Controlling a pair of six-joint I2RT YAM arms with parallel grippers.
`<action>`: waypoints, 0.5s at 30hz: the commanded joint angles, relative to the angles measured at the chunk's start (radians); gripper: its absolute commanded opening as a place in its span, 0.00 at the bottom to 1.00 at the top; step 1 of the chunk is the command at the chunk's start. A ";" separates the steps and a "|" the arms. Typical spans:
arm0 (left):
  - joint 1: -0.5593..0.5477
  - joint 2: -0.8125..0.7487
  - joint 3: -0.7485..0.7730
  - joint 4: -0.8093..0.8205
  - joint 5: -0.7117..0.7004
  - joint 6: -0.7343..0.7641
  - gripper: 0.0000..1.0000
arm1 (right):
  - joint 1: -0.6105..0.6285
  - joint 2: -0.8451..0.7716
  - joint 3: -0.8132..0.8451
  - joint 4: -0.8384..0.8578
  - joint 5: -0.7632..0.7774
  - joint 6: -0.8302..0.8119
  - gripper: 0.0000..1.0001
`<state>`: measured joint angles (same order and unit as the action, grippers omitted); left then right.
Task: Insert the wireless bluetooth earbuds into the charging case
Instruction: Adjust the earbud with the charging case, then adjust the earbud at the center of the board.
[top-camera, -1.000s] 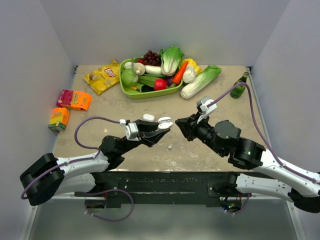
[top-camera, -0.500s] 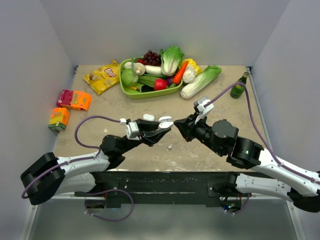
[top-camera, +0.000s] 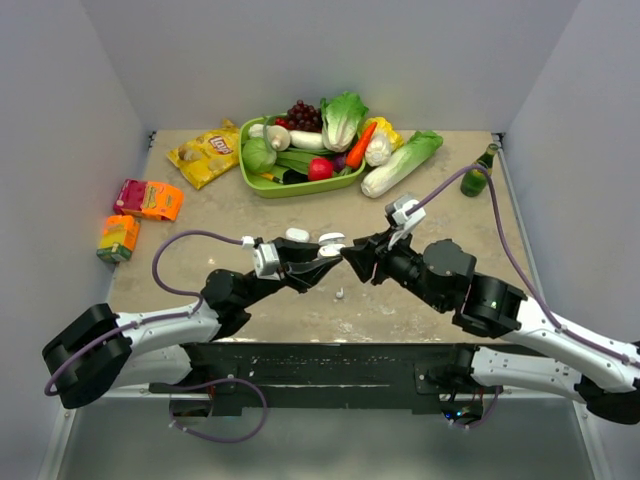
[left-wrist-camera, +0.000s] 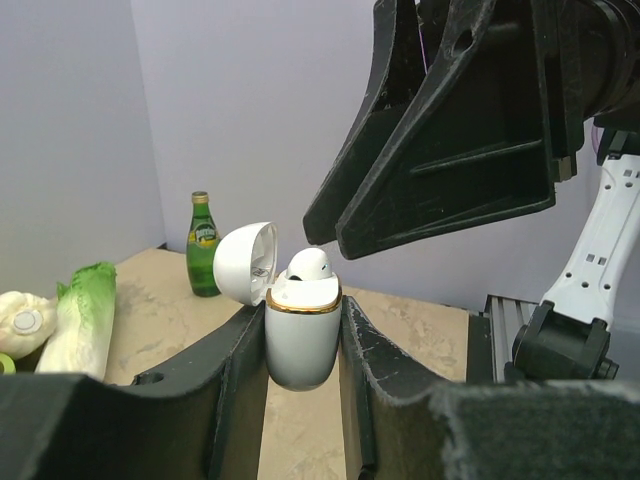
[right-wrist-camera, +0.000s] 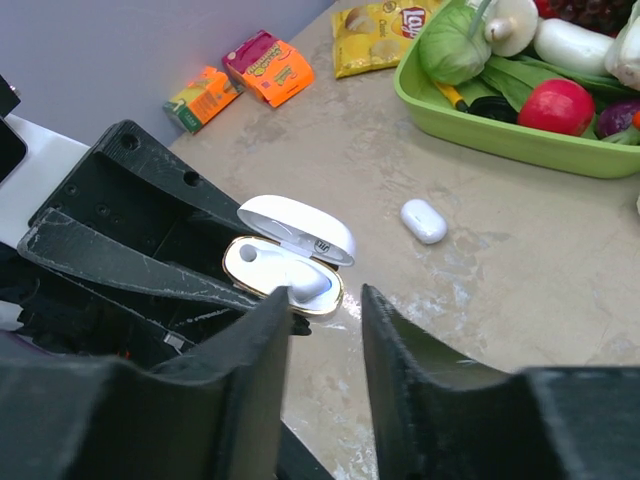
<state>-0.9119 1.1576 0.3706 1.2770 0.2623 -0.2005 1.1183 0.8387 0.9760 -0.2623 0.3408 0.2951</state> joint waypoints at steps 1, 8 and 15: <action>0.001 -0.010 0.024 0.558 0.000 -0.005 0.00 | 0.000 -0.049 0.032 0.018 0.058 0.013 0.44; 0.001 -0.130 -0.068 0.518 -0.037 0.021 0.00 | -0.003 -0.122 -0.144 -0.015 0.325 0.078 0.51; -0.001 -0.419 -0.220 0.351 -0.070 -0.016 0.00 | -0.077 0.075 -0.371 0.136 0.087 0.213 0.50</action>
<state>-0.9119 0.8665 0.2096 1.2778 0.2245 -0.1989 1.0649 0.8047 0.6952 -0.2180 0.5301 0.4206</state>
